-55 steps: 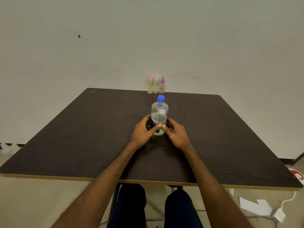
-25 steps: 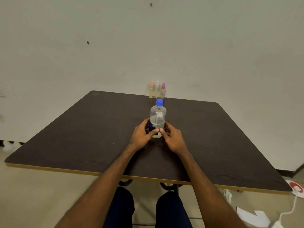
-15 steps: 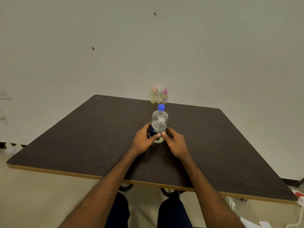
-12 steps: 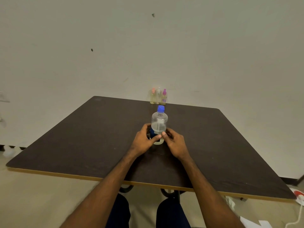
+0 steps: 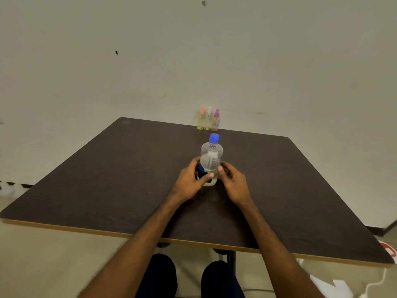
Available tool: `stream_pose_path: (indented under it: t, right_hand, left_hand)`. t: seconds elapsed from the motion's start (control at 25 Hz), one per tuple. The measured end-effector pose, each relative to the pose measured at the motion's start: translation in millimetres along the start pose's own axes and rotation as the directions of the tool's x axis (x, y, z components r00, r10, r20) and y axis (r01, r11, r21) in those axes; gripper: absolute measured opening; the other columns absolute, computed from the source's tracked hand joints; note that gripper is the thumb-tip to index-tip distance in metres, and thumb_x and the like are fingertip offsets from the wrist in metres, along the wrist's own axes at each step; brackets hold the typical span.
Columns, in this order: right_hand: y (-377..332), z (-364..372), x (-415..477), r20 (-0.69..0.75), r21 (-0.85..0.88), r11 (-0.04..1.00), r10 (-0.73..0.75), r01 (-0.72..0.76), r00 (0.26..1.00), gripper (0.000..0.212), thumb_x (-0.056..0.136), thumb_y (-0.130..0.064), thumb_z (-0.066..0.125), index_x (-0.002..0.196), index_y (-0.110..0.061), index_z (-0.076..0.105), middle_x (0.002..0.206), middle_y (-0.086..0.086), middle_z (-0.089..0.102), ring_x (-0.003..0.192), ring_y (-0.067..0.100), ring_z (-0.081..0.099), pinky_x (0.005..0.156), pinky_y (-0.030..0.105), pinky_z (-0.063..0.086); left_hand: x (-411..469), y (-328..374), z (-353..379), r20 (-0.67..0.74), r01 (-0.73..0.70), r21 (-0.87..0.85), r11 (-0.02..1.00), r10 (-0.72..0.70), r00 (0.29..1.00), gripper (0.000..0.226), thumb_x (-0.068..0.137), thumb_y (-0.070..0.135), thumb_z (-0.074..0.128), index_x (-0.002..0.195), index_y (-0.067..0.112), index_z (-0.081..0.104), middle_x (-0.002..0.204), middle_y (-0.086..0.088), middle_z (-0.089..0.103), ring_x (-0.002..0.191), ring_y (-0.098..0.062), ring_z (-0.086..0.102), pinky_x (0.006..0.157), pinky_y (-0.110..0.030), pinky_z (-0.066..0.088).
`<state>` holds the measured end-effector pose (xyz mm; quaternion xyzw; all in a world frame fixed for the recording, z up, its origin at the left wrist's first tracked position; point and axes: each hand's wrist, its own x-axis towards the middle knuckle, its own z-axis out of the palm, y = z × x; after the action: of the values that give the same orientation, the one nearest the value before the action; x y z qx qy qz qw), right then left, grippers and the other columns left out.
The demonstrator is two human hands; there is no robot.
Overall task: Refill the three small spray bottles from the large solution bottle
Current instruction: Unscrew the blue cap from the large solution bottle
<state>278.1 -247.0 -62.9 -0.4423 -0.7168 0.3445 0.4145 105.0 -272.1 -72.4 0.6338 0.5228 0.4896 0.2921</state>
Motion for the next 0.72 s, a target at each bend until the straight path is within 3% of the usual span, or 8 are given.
stream_pose_path:
  t: [0.16, 0.28, 0.4, 0.52, 0.6, 0.72]
  right_hand:
    - [-9, -9, 13, -0.169, 0.000, 1.000, -0.021, 0.022, 0.985, 0.039, 0.099, -0.039, 0.051, 0.131, -0.019, 0.058, 0.122, -0.009, 0.063, 0.105, -0.003, 0.059, 0.087, 0.015, 0.050]
    - [-47, -22, 32, -0.228, -0.118, 0.982, -0.173, 0.149, 0.958, 0.029, 0.098, -0.038, 0.054, 0.114, -0.017, 0.066, 0.106, -0.004, 0.067, 0.091, 0.001, 0.061, 0.076, 0.009, 0.046]
    - [-85, -28, 52, -0.137, -0.275, 0.928, -0.297, 0.252, 0.945, 0.029, 0.094, -0.044, 0.059, 0.094, -0.017, 0.069, 0.085, -0.003, 0.066, 0.074, 0.006, 0.057, 0.065, 0.010, 0.042]
    - [-102, -26, 67, 0.031, -0.516, 0.803, -0.331, 0.299, 0.943, 0.040, 0.088, -0.055, 0.062, 0.081, -0.016, 0.067, 0.070, -0.006, 0.057, 0.064, 0.006, 0.050, 0.059, 0.017, 0.036]
    - [-108, -26, 74, 0.121, -0.599, 0.739, -0.297, 0.309, 0.947, 0.041, 0.087, -0.056, 0.062, 0.081, -0.015, 0.065, 0.072, -0.004, 0.056, 0.064, 0.009, 0.050, 0.060, 0.021, 0.037]
    - [-120, -33, 76, 0.260, -0.627, 0.686, -0.263, 0.370, 0.929, 0.031, 0.090, -0.043, 0.065, 0.097, -0.013, 0.069, 0.085, -0.002, 0.057, 0.079, 0.016, 0.055, 0.070, 0.024, 0.038]
  left_hand:
    - [-1, -3, 1, 0.006, 0.004, -0.019, 1.000, -0.004, 1.000, 0.067, 0.087, 0.032, 0.074, 0.145, 0.021, 0.041, 0.133, 0.009, 0.057, 0.113, 0.000, 0.056, 0.084, 0.000, 0.042]
    - [-2, -2, -1, 0.005, 0.000, -0.020, 1.000, 0.000, 1.000, 0.066, 0.087, 0.033, 0.074, 0.143, 0.020, 0.043, 0.135, 0.007, 0.058, 0.116, -0.003, 0.058, 0.089, -0.003, 0.044]
    - [-2, 1, -2, 0.009, 0.008, -0.022, 1.000, -0.008, 1.000, 0.066, 0.086, 0.035, 0.075, 0.142, 0.020, 0.043, 0.134, 0.006, 0.060, 0.118, -0.005, 0.059, 0.091, -0.007, 0.046]
    - [-2, 1, -2, 0.015, 0.027, -0.024, 0.999, -0.027, 1.000, 0.067, 0.086, 0.036, 0.074, 0.143, 0.021, 0.042, 0.135, 0.006, 0.059, 0.118, -0.004, 0.057, 0.087, -0.004, 0.045]
    - [-2, 2, -2, 0.015, 0.036, -0.026, 0.999, -0.035, 0.999, 0.067, 0.087, 0.036, 0.074, 0.144, 0.021, 0.041, 0.135, 0.008, 0.057, 0.119, -0.004, 0.056, 0.086, -0.002, 0.044]
    - [-2, 2, -2, 0.014, 0.044, -0.035, 0.998, -0.044, 0.999, 0.068, 0.086, 0.036, 0.074, 0.144, 0.021, 0.041, 0.136, 0.007, 0.058, 0.120, -0.006, 0.057, 0.090, -0.009, 0.047]
